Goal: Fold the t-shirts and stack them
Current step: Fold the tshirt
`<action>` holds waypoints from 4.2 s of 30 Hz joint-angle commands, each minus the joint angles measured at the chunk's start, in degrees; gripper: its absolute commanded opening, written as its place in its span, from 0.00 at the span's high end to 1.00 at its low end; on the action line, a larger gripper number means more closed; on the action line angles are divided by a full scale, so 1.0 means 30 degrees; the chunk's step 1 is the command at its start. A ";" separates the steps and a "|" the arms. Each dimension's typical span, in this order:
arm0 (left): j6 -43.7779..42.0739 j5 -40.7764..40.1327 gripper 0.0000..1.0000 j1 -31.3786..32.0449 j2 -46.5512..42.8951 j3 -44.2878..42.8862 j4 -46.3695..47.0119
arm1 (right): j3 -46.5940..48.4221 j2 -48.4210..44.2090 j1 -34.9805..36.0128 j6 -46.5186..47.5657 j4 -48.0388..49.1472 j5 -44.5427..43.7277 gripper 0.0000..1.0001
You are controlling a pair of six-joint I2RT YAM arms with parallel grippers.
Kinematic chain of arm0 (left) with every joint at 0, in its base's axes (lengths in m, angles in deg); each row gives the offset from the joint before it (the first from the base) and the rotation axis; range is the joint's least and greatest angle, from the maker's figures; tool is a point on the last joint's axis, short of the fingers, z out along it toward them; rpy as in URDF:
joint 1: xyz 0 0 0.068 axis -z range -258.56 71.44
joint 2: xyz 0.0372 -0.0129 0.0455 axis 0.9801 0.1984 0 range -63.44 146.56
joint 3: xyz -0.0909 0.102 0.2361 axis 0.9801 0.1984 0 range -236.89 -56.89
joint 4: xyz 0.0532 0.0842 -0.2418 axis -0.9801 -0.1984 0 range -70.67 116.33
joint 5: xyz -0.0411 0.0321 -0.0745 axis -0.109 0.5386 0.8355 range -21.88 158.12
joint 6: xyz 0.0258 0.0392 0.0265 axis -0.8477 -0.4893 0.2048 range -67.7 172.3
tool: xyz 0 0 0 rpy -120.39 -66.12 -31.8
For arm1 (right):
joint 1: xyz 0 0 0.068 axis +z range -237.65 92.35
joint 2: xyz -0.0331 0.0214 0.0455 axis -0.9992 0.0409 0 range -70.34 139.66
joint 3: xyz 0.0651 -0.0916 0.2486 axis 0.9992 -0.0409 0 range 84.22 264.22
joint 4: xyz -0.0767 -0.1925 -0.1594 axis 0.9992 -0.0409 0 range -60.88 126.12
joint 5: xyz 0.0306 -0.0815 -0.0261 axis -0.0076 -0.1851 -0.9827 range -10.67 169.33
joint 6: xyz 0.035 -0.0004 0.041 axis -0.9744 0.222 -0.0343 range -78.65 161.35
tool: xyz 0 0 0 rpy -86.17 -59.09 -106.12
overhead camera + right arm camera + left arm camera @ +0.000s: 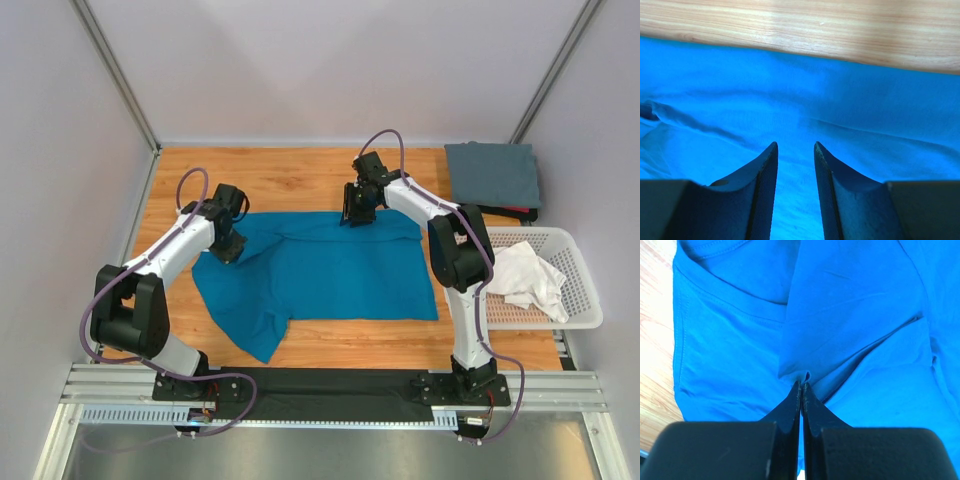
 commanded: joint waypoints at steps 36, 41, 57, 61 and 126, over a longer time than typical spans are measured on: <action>0.0882 0.0546 1.00 0.1649 0.0332 -0.0186 -0.0478 | 0.0060 0.0194 0.0135 -0.0173 0.0188 0.0199 0.63; 0.0823 0.0926 1.00 0.1825 0.0655 -0.0334 -0.0245 | 0.0031 0.0107 0.0135 -0.0144 0.0159 0.0200 0.64; 0.1087 0.0957 1.00 0.2030 0.1066 0.0106 -0.0507 | -0.0028 0.0136 0.0077 -0.0056 0.0130 0.0200 0.63; 0.0297 0.0080 0.91 0.2001 0.0861 -0.0303 -0.1178 | 0.0030 0.0136 0.0135 0.0002 0.0101 0.0346 0.63; -0.6677 0.5555 0.45 -0.5529 0.4200 0.0370 1.2032 | 1.2419 0.7839 0.9773 0.0642 0.0806 -1.0900 0.49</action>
